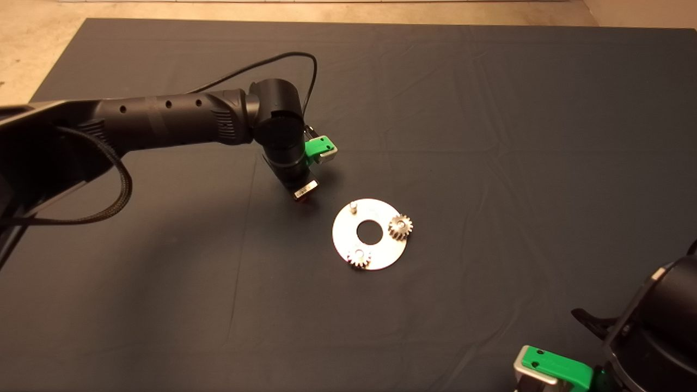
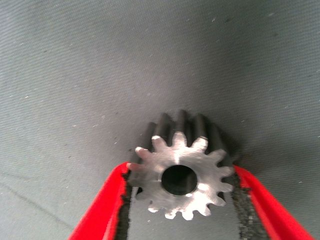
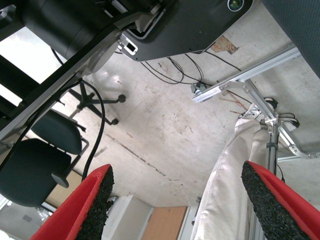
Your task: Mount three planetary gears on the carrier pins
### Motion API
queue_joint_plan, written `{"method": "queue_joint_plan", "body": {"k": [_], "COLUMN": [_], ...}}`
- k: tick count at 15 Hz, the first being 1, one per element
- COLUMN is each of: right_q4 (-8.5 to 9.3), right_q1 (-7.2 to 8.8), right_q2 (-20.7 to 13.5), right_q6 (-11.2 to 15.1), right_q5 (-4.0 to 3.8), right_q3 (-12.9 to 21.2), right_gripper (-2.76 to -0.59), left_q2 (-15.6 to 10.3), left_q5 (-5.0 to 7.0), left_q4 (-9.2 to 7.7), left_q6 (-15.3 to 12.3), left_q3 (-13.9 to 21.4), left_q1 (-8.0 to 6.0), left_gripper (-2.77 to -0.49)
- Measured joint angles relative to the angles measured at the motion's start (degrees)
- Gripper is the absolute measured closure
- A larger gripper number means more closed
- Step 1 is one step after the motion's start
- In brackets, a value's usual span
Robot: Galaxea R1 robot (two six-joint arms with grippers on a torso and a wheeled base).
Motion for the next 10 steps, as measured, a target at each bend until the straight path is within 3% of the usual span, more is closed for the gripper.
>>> {"method": "queue_joint_plan", "body": {"k": [10], "right_q4": [0.00], "right_q1": [0.46], "right_q2": [0.00], "right_q6": [0.00], "right_q5": [0.02], "right_q3": [0.00], "right_gripper": [-1.89], "left_q2": [0.11], "left_q5": [-0.09], "left_q4": [0.05], "left_q6": [-0.04], "left_q3": [-0.04], "left_q1": [0.00], "left_gripper": [-0.94]}}
